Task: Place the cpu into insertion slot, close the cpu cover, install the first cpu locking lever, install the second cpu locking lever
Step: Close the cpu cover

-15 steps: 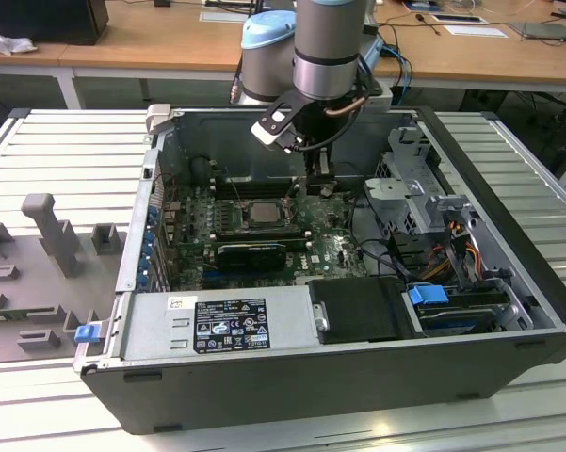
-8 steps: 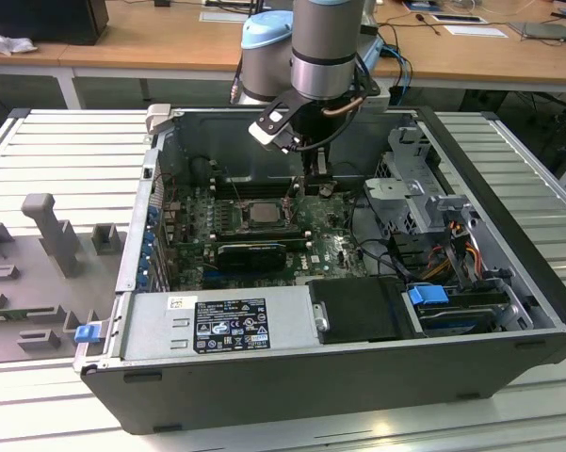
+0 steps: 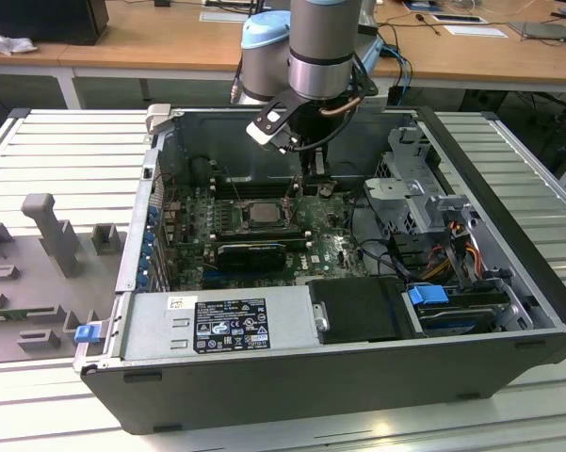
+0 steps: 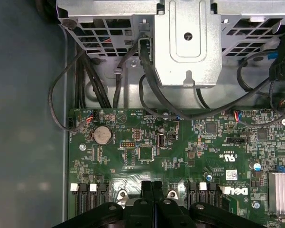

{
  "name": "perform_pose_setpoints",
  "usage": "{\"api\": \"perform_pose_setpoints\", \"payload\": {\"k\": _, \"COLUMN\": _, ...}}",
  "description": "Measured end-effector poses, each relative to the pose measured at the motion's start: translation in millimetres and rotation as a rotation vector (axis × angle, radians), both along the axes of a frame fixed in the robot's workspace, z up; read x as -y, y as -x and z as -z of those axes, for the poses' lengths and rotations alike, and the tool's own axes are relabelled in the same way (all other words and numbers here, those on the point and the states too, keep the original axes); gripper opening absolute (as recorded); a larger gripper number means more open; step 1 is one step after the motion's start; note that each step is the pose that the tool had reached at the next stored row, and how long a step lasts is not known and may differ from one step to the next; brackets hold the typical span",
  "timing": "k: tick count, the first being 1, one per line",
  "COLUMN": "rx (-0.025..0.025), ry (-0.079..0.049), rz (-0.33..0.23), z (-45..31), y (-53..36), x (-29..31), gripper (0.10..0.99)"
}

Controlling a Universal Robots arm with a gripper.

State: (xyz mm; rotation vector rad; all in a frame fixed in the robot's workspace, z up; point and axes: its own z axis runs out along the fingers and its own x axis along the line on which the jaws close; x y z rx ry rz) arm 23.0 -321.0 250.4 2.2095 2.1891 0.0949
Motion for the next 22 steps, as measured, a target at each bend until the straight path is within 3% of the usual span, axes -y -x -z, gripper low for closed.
{"api": "perform_pose_setpoints", "payload": {"k": 22, "rx": 0.0001, "ry": 0.000, "rz": 0.000, "z": 0.0, "y": 7.8, "x": 0.0, "gripper": 0.106}}
